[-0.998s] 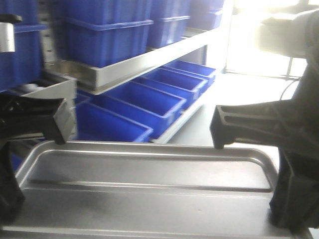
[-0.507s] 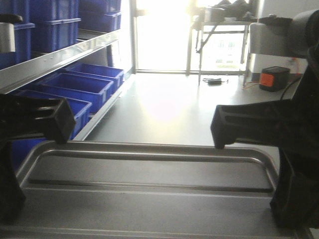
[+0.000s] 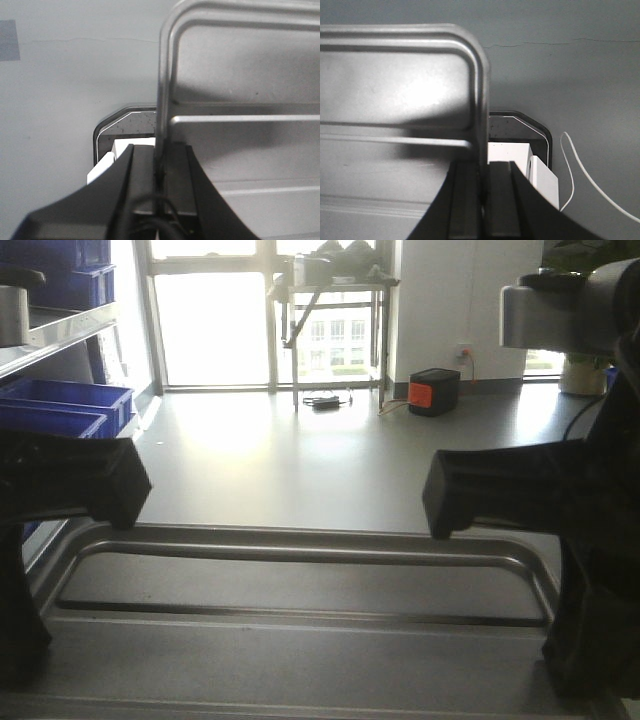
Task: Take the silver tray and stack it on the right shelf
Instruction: 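Hold the tray with both grippers while the base turns away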
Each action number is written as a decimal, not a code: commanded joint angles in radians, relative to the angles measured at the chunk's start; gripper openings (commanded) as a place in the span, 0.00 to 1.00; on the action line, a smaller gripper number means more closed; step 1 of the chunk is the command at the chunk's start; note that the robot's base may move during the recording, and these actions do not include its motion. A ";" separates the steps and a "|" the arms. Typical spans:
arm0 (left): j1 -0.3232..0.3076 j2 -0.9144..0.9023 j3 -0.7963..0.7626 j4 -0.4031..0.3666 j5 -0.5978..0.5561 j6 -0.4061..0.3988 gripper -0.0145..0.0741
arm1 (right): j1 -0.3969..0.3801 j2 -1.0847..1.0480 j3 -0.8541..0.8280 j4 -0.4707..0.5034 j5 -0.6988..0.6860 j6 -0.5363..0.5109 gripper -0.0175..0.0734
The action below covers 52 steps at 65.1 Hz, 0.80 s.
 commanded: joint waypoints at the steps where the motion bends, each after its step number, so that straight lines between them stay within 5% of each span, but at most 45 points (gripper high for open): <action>1: -0.003 -0.025 -0.019 0.036 0.039 -0.006 0.05 | -0.002 -0.026 -0.018 -0.042 0.034 -0.005 0.26; 52: -0.003 -0.025 -0.019 0.036 0.039 -0.006 0.05 | -0.002 -0.026 -0.018 -0.042 0.034 -0.005 0.26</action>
